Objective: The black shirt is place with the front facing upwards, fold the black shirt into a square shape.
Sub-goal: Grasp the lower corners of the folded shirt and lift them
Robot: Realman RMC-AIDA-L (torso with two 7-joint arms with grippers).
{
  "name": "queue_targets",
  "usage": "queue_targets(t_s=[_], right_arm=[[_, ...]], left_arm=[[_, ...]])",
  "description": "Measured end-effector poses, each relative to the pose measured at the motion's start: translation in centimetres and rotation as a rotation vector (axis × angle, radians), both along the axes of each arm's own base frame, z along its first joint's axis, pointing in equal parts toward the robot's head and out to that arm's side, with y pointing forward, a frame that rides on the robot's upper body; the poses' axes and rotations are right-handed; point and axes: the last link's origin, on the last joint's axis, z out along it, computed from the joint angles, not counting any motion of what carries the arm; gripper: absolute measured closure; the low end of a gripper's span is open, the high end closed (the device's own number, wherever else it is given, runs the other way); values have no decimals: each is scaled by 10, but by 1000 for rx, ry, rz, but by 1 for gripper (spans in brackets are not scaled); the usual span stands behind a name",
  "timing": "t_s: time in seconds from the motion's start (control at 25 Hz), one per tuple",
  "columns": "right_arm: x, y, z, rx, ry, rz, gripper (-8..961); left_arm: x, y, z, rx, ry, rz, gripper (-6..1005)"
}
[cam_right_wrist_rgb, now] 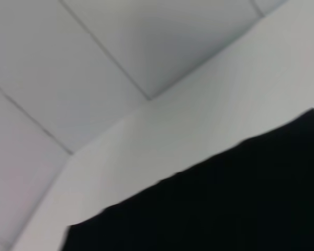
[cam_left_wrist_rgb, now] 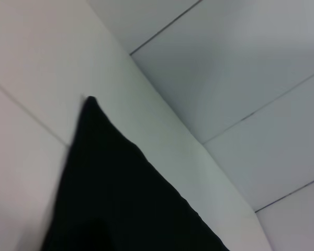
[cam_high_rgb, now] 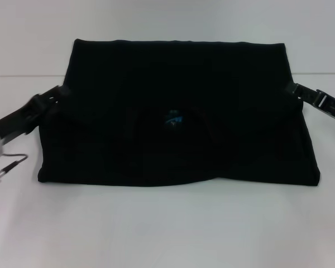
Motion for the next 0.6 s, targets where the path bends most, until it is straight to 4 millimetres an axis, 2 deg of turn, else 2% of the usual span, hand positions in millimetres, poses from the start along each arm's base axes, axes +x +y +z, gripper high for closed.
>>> queue_targets(t_s=[0.08,0.28,0.4,0.6], right_arm=[[-5,-9,2,-29,3,88,250],[-20,-36,-5,-177,-48,346,150],[-27,-51,-14,-250,-105,494,91],[-29,-68,-34,-330,-181,606,8]], left_arm=[[-5,-11,11,-17,-29,-7,369],[-17,-40,34,-129,-55,-8,139],[-19,-54,37,-233,-36,-9,133],[-25,-62,35,-345,32,18,123]])
